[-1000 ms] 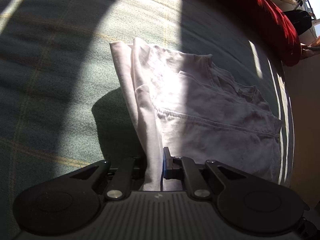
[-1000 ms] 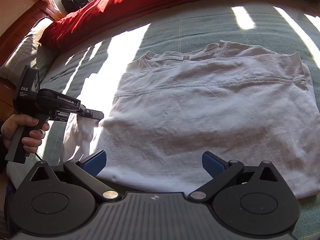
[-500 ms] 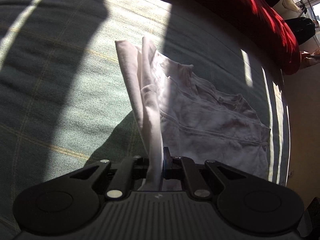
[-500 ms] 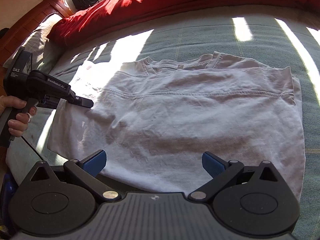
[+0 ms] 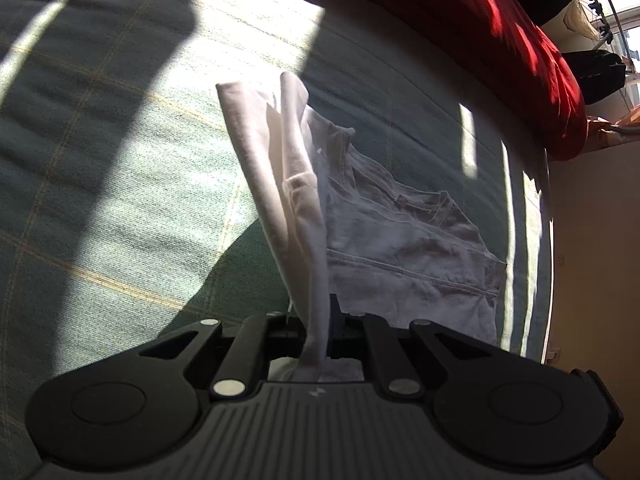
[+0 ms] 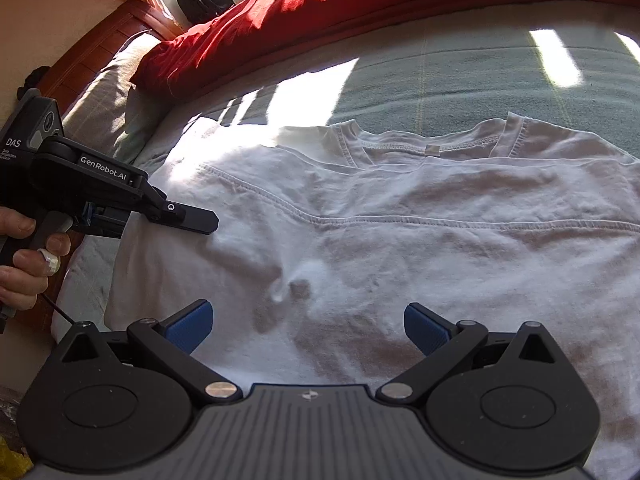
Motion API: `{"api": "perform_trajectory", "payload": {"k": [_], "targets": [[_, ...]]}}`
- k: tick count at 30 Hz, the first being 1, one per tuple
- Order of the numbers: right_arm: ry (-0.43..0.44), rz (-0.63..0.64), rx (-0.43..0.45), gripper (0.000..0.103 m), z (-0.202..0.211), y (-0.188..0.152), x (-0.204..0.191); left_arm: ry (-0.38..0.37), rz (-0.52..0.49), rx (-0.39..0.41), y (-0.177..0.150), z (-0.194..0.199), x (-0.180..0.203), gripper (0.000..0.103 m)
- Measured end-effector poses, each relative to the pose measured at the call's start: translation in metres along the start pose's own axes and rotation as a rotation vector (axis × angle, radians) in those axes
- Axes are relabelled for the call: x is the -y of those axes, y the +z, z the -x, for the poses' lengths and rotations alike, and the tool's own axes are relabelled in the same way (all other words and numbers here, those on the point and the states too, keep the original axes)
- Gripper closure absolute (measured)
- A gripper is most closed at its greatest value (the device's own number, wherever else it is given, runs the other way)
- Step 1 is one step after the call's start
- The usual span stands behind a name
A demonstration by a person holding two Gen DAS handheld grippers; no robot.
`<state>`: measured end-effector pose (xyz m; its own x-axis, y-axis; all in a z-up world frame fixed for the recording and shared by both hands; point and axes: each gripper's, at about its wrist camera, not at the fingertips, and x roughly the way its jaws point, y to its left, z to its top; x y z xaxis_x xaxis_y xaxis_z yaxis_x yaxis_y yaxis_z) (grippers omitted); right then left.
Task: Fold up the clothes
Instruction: 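Lift the shirt edge with the left gripper and fold it over lengthwise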
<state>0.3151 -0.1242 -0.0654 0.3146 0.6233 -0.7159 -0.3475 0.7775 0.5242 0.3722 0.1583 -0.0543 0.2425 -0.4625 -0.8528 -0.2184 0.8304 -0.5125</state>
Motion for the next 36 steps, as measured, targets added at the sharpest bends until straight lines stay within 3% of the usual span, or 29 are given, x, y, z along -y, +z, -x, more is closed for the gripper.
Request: {"api": "perform_trajectory", "payload": {"k": [10,19,25,36], "targets": [[-0.067,0.055,-0.066,0.0,0.033,-0.024,0.017,-0.065,-0.014,-0.03,-0.005,0.005,0.031,0.096],[-0.093,0.042,-0.058,0.0,0.068,-0.037,0.036,-0.086,-0.041,-0.013,-0.012,0.003,0.076,0.096],[-0.122,0.022,-0.069,0.0,0.09,-0.048,0.057,-0.136,-0.047,-0.072,-0.016,-0.015,0.105,0.096],[-0.172,-0.065,-0.032,0.0,0.126,-0.055,0.102,-0.192,-0.075,-0.086,-0.027,-0.05,0.163,0.096]]}}
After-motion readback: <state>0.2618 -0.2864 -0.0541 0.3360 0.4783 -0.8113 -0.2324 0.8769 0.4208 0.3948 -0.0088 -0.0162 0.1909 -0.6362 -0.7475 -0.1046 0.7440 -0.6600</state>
